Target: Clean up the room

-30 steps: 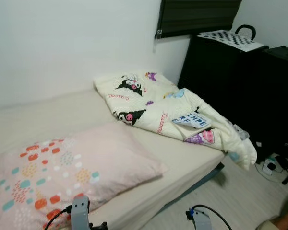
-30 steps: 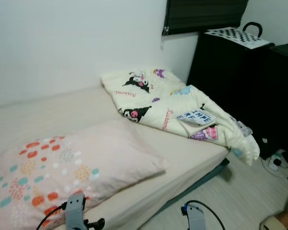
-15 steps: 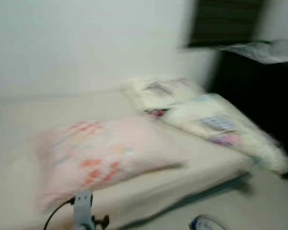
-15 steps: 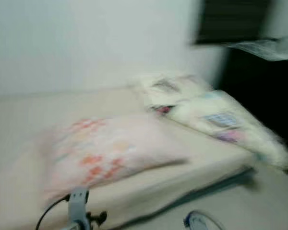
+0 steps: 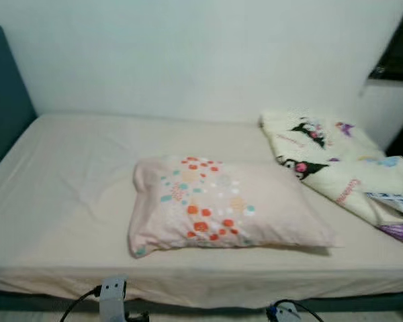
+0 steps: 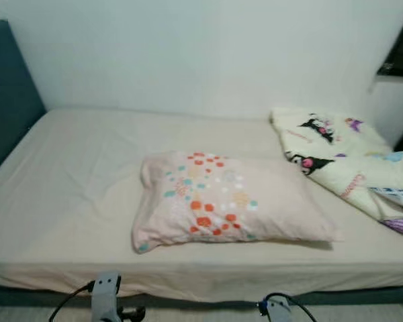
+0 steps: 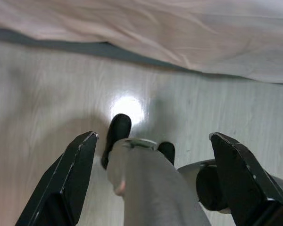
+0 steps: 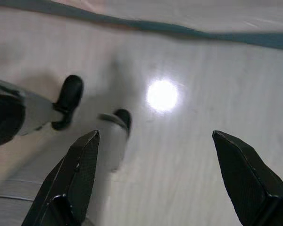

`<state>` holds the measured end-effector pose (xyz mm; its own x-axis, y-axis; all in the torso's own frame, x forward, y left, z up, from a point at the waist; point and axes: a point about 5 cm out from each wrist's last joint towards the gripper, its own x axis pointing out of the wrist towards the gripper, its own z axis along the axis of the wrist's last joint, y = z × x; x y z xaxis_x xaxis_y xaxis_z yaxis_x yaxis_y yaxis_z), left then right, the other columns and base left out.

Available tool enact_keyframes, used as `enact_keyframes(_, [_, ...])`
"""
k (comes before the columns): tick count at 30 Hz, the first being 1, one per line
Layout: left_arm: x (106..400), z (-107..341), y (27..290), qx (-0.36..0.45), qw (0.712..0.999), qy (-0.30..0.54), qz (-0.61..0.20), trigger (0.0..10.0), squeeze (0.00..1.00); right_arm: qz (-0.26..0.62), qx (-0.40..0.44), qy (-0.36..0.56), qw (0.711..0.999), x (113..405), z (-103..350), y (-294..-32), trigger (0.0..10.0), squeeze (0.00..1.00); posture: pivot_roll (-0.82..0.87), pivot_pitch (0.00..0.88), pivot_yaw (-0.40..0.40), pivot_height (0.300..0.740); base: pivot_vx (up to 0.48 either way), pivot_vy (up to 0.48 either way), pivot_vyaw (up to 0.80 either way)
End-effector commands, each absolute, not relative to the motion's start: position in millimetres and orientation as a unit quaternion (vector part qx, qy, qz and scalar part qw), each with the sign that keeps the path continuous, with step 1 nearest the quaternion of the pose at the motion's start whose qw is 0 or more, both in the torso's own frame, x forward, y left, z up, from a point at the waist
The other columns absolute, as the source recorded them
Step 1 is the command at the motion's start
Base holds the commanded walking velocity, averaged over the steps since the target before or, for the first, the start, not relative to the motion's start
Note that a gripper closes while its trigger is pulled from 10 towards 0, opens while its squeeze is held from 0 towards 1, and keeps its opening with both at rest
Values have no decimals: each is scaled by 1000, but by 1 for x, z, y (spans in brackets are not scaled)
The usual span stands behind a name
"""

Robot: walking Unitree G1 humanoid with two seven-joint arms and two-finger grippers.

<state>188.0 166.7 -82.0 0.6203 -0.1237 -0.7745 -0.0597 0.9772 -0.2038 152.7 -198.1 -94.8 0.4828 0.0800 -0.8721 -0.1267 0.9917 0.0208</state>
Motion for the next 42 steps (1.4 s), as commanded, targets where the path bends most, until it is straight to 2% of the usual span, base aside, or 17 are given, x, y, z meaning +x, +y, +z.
enact_keyframes(1, [188, -82, 165, -105, 894, 435, -22, 10000, 0, 49, -23, 504, 862, 156, -94, -198, 10000, 0, -17, 0, -88, 740, 0, 0, 800])
enact_keyframes(11, [189, -81, 164, -96, 895, 434, -37, 10000, 0, 25, -23, 504, 863, 157, -94, -197, 10000, 0, -16, 0, -87, 740, 0, -51, 160])
enact_keyframes(21, [187, -82, 164, -99, 894, 436, -36, 10000, 0, 9, -27, 492, 870, 173, -87, -202, 10000, 0, -17, 0, -85, 740, 0, -472, 0])
enact_keyframes(34, [188, -82, 165, -104, 896, 431, -34, 10000, 0, -7, -24, 492, 870, 170, -87, -209, 10000, 0, -22, 0, -86, 740, 0, 0, 0])
enact_keyframes(42, [190, -80, 165, -104, 898, 425, -35, 10000, 0, -9, -22, 492, 870, 170, -88, -207, 10000, 0, -25, 0, -89, 740, 0, -475, 0])
